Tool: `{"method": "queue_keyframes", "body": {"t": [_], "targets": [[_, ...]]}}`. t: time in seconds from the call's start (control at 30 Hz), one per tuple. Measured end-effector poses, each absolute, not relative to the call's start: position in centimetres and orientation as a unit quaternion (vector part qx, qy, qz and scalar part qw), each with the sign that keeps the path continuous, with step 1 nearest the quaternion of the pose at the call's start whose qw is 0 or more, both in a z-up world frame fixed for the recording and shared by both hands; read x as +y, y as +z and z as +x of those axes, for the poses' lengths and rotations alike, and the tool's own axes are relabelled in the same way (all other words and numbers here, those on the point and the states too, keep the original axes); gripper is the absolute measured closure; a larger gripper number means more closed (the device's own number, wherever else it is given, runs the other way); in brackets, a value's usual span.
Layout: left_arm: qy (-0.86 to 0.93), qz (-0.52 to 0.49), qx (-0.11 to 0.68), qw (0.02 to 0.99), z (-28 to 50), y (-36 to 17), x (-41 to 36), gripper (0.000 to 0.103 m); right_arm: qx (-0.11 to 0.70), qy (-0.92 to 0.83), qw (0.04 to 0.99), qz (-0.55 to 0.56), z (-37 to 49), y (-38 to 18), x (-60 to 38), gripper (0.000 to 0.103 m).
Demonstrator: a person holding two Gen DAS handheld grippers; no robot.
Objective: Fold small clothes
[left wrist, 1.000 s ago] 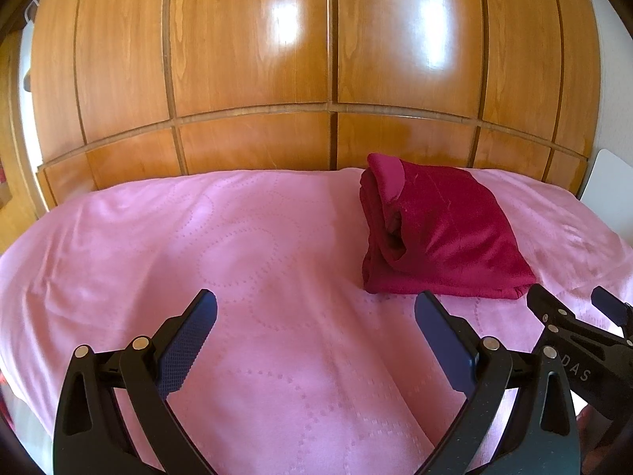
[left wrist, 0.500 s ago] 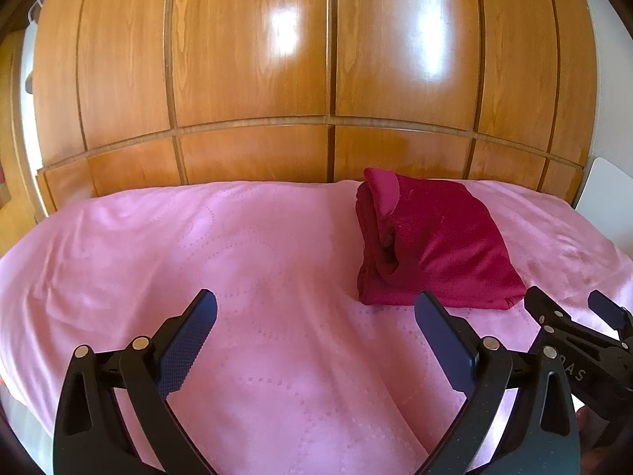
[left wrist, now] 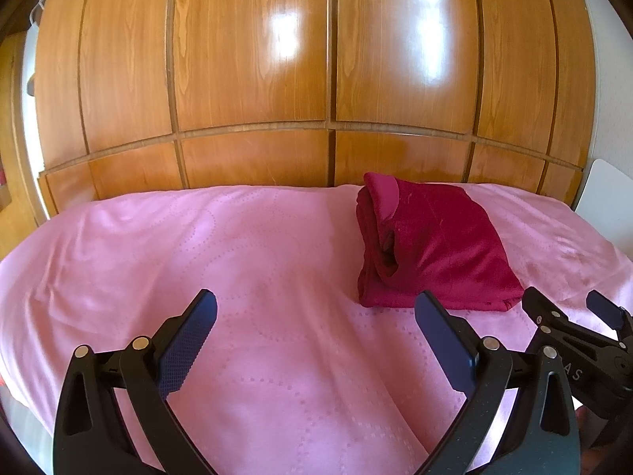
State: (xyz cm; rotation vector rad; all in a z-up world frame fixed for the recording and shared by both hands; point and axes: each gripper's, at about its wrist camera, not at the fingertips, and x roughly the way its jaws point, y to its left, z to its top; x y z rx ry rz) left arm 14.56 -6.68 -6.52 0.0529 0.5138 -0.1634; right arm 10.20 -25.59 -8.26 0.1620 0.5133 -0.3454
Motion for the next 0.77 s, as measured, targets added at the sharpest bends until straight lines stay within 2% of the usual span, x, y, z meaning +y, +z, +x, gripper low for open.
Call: {"method": "queue_keyframes", "body": {"t": [0.37,0.77], "targets": [[-0.075,0.026,0.238,0.968,14.16,-6.26,-6.83,0.004,0.253,-0.169,0.949,0.078,10.14,-8.24,-25.49,0.002],[-0.075,0.023,0.259,0.963,14.65,-6.76,-7.26,0.004,0.256,-0.164,0.949,0.077,10.34,-8.4,-25.56,0.002]]}}
